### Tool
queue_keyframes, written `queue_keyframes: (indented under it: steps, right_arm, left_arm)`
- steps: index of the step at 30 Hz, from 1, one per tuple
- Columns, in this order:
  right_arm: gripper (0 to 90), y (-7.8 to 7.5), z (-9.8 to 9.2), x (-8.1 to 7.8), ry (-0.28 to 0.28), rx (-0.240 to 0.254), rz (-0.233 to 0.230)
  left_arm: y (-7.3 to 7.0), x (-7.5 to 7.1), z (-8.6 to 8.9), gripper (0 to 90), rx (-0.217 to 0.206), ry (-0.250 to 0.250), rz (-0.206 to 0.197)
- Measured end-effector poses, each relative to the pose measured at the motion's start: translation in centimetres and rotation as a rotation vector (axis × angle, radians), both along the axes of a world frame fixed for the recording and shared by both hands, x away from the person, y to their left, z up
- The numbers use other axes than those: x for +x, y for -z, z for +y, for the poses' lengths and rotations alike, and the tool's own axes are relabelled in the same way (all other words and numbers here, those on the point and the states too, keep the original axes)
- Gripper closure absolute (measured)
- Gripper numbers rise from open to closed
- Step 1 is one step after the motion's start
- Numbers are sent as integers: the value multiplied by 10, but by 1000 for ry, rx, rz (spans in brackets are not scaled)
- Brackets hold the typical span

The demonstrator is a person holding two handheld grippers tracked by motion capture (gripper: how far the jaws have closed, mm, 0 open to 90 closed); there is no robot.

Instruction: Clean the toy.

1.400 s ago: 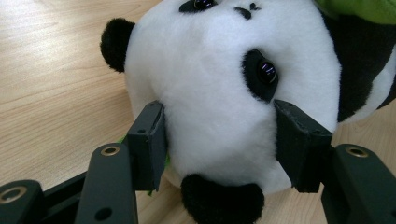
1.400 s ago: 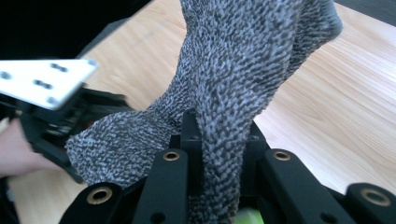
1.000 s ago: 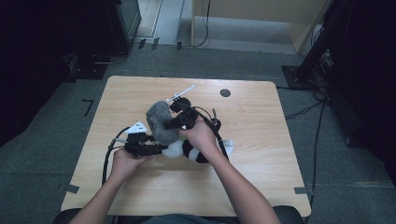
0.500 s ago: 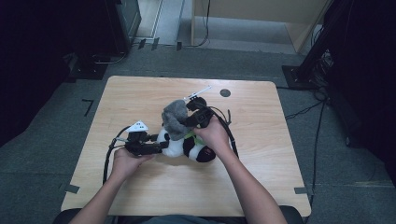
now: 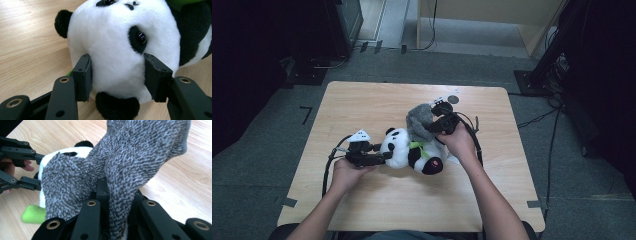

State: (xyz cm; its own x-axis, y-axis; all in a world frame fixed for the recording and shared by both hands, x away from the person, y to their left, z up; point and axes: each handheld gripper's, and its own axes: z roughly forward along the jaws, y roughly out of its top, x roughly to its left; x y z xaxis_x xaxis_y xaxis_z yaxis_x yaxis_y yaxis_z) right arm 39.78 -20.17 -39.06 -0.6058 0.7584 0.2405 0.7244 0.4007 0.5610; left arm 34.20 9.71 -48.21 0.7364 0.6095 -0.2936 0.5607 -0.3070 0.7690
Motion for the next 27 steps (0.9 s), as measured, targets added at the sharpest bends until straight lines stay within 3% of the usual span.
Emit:
queue_keyframes:
  steps: [5, 11, 15, 19, 25, 27]
  right_arm:
    - [780, -1, -10, 0, 27, -3, -5]
    - [785, 5, -10, 1, 53, -1, -12]
    - [788, 7, -9, 4, 70, -20, -25]
    - [788, 10, -11, 8, 82, -14, -20]
    - [788, 11, -11, 9, 89, -11, -17]
    - [789, 12, -11, 10, 91, -10, -18]
  left_arm:
    - [1, 0, 1, 443, -14, -4, 4]
    - [0, 2, 3, 332, -54, -6, 5]
    - [-7, -2, 5, 352, -65, -12, -20]
    - [-12, -7, 9, 358, -72, 27, -57]
    - [-6, -7, 3, 273, -43, 43, -64]
    - [-2, -5, -2, 235, -43, 45, -89]
